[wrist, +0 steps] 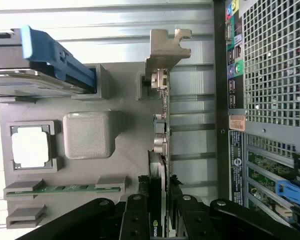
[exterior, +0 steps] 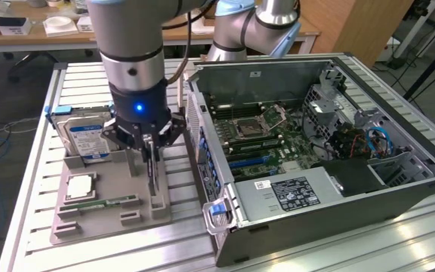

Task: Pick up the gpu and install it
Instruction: 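Pick up the gpu and move the gpu toward the slot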

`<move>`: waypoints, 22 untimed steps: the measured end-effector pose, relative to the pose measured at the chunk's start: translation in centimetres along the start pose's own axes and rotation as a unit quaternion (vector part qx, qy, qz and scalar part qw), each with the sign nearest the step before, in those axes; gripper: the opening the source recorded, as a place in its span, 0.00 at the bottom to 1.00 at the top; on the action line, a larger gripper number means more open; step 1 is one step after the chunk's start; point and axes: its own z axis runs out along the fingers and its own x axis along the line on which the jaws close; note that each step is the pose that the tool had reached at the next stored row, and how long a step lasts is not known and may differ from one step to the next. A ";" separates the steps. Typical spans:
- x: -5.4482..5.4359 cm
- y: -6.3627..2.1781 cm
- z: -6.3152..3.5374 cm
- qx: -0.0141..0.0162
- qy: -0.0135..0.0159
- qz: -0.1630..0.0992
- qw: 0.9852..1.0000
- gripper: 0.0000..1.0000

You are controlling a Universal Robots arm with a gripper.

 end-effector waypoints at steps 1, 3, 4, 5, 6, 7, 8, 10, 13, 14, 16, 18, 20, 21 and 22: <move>0.0 0.00 -0.45 0.000 0.000 0.000 1.000 0.26; 0.0 0.01 -1.34 0.000 0.000 0.000 1.000 0.26; 0.0 0.01 -1.79 0.000 0.000 0.000 1.000 0.26; -0.1 0.02 -2.25 0.000 0.000 0.000 1.000 0.26; -0.1 0.02 -2.72 0.000 0.000 0.000 1.000 0.26; -0.1 0.02 -3.17 0.000 0.000 0.000 1.000 0.26; -0.1 0.03 -3.62 0.000 0.000 0.000 1.000 0.26; -0.1 0.03 -4.53 0.000 0.000 0.000 1.000 0.26; -0.2 0.04 -5.91 0.000 0.000 0.000 1.000 0.26; -0.2 0.04 -6.36 0.000 0.000 0.000 1.000 0.26; -0.2 0.05 -7.26 0.000 0.000 0.000 1.000 0.26; -0.2 0.06 -8.15 0.000 0.000 0.000 1.000 0.26; -0.2 0.06 -9.06 0.000 0.000 0.000 1.000 0.26; -0.2 0.06 -9.54 0.000 0.000 0.000 1.000 0.26; -0.3 0.07 -10.00 0.000 0.000 0.000 1.000 0.26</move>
